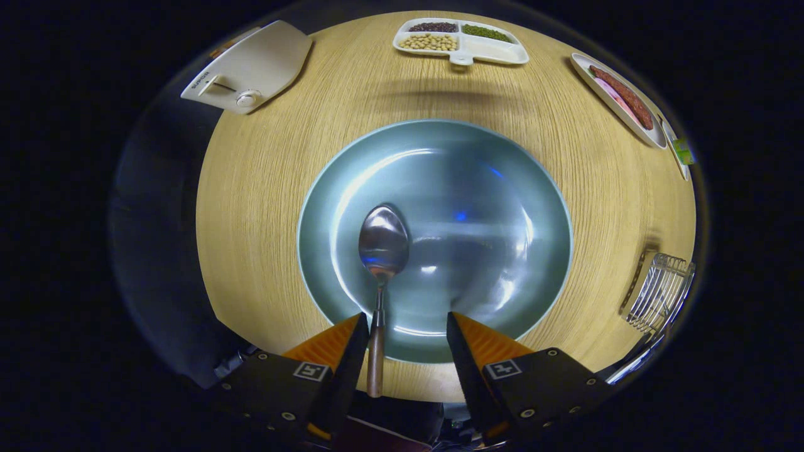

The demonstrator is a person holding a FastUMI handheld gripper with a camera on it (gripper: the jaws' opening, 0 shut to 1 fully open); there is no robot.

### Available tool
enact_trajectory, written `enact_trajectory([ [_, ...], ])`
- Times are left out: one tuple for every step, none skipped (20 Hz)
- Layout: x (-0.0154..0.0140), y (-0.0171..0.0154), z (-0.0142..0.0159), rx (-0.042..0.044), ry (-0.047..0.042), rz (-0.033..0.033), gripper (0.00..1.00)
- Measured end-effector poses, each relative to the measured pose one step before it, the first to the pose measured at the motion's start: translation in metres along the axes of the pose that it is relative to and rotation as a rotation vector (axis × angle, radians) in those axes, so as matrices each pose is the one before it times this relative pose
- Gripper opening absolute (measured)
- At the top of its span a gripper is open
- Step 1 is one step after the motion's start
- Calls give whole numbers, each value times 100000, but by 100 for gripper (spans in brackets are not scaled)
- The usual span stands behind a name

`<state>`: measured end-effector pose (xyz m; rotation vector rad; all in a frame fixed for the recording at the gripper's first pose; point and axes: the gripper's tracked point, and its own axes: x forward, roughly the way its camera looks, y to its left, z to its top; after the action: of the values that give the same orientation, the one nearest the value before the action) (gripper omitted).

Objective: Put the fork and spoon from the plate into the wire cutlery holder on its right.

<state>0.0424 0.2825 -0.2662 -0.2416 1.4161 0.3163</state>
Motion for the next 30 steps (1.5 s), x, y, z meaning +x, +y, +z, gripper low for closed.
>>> enact_trajectory([
  [125, 62, -87, -596, 72, -190, 72],
  [124, 202, -35, -154, 188, 506, 70],
  [88, 447, -313, 779, 1221, 1618, 63],
  [126, 434, -162, 952, 1165, 1992, 58],
  [178, 130, 10, -98, 208, 288, 53],
  [50, 42, 53, -779, -398, -271, 48],
  [79, 158, 38, -431, -90, 512, 38],
  [-46, 205, 72, 83, -395, 731, 34],
  [108, -37, 43, 439, -68, -161, 23],
  [-121, -104, 136, 197, -185, -220, 16],
  [-96, -67, -191, -700, 220, 17, 8],
  [-138, -103, -145, -840, 184, -217, 7],
  [-364, 93, -304, -1079, 476, 1295, 5],
  [-611, -11, -339, -809, 98, 1075, 5],
  [-692, -272, -324, -615, 268, 482, 5],
  [-868, -517, -454, -696, 332, -99, 5],
  [-980, -598, -387, -527, -283, -52, 5],
  [-1095, -667, -519, -284, -99, 68, 5],
  [-1040, -811, -503, -195, -185, -310, 5],
  [-1133, -969, -565, -433, -105, -634, 5],
  [-1225, -916, -707, -780, -102, -776, 5],
  [-1193, -916, -807, -527, -24, -630, 4],
  [-1231, -849, -673, 48, -128, -111, 4],
  [-1242, -939, -709, -16, 295, -45, 5],
  [-1299, -1094, -608, 211, -13, -528, 5],
  [-1198, -1371, -503, 175, -122, -909, 5],
  [-1137, -1413, -473, 170, 8, -1368, 5],
  [-956, -1394, -506, 564, 317, -1553, 5],
  [-923, -1429, -362, 995, 557, -1102, 5],
  [-825, -1424, -493, 730, 860, -1212, 4],
])
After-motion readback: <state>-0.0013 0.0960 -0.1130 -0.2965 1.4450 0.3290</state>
